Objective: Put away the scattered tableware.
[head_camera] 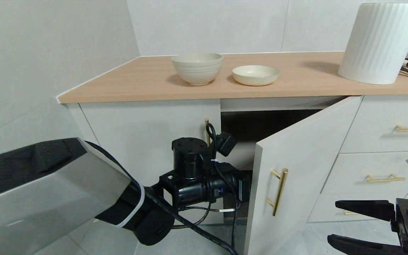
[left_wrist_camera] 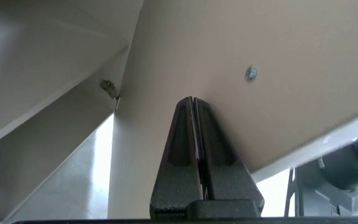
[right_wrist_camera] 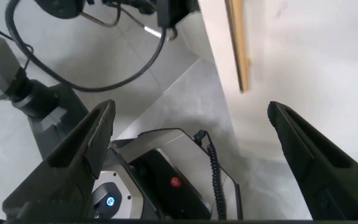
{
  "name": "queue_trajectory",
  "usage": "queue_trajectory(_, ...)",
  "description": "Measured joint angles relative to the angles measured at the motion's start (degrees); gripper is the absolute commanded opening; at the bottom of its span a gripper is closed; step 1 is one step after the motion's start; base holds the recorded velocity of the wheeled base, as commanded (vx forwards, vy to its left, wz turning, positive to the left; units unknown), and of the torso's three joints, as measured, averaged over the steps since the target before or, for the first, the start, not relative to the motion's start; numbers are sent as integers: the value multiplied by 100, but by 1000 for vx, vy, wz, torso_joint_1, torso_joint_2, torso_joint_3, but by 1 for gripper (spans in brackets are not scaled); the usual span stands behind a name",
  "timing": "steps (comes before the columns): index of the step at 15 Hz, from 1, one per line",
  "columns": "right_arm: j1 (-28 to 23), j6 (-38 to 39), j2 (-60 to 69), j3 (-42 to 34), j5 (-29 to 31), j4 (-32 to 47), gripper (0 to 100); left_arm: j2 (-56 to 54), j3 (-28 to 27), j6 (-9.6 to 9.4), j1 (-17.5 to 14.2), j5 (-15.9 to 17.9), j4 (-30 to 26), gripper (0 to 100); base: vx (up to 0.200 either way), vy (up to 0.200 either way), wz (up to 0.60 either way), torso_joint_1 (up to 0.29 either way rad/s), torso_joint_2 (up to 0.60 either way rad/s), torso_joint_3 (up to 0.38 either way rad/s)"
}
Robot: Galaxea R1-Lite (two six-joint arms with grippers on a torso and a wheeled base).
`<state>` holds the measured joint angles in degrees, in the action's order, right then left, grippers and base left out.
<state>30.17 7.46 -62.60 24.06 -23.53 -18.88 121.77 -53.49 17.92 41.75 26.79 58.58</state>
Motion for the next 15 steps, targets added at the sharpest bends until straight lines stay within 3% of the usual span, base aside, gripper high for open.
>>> queue_trajectory(6,9,-5,128,-4,-17,-11,100,152,-436,0,66,-371,-127,0,0,0,0,0,0,0)
queue_trajectory(8,22,-5,163,0,-26,-7,100,160,-447,0,201,-384,-127,0,0,0,0,0,0,0)
queue_trajectory(11,160,0,276,5,-26,-9,100,135,-447,0,380,-723,-124,0,0,0,0,0,0,0)
queue_trajectory(15,610,0,706,-17,-167,0,100,83,-513,0,891,-780,-261,0,0,0,0,0,0,0)
